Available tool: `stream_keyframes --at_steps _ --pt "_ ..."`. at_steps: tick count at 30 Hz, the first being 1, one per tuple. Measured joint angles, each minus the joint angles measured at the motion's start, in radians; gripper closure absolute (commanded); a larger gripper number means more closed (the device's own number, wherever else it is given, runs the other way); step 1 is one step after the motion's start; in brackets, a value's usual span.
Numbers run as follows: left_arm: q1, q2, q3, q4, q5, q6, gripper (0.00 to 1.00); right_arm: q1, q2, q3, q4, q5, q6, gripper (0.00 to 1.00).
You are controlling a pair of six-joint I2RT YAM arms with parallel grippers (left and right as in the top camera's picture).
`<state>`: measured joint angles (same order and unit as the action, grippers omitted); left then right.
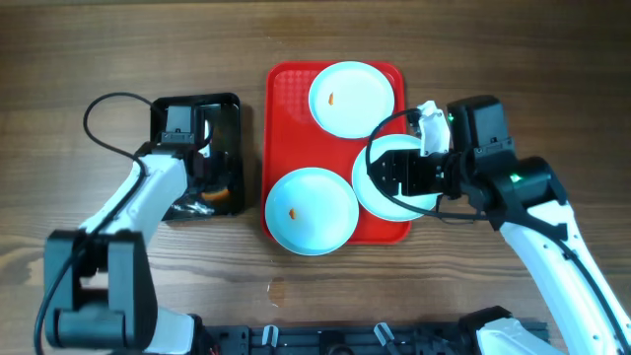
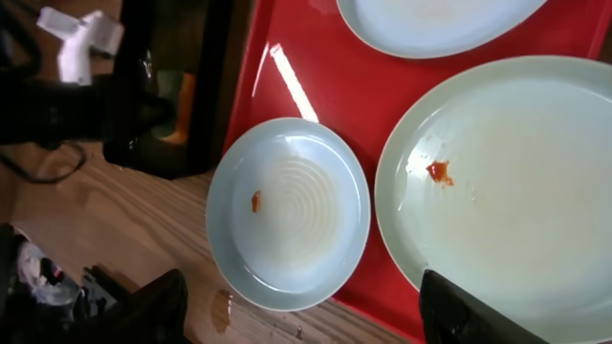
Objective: Clean dirty plates on tray and stack at the side
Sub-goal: 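Grasp the sponge with the left gripper and a plate rim with the right, then move the sponge onto the lower-left plate and scrub it with the left gripper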
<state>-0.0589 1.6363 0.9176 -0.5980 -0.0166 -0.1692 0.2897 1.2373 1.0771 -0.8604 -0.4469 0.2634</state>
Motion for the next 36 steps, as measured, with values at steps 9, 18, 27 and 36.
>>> stream_keyframes --at_steps 9,18,27,36 --pt "0.0 -0.291 0.097 -0.108 0.105 -0.002 0.96 0.144 0.125 -0.035 0.006 0.022 0.01 0.5" --pt "0.0 -0.348 0.098 -0.277 0.288 -0.058 0.96 0.227 0.353 -0.044 0.009 0.108 0.096 0.57" --pt "-0.1 -0.348 0.098 -0.299 0.333 -0.069 0.96 0.233 0.495 -0.051 0.096 0.131 0.198 0.77" --pt "-0.188 -0.293 0.098 -0.274 0.329 -0.083 0.96 0.233 0.498 -0.054 0.205 0.196 0.293 0.92"
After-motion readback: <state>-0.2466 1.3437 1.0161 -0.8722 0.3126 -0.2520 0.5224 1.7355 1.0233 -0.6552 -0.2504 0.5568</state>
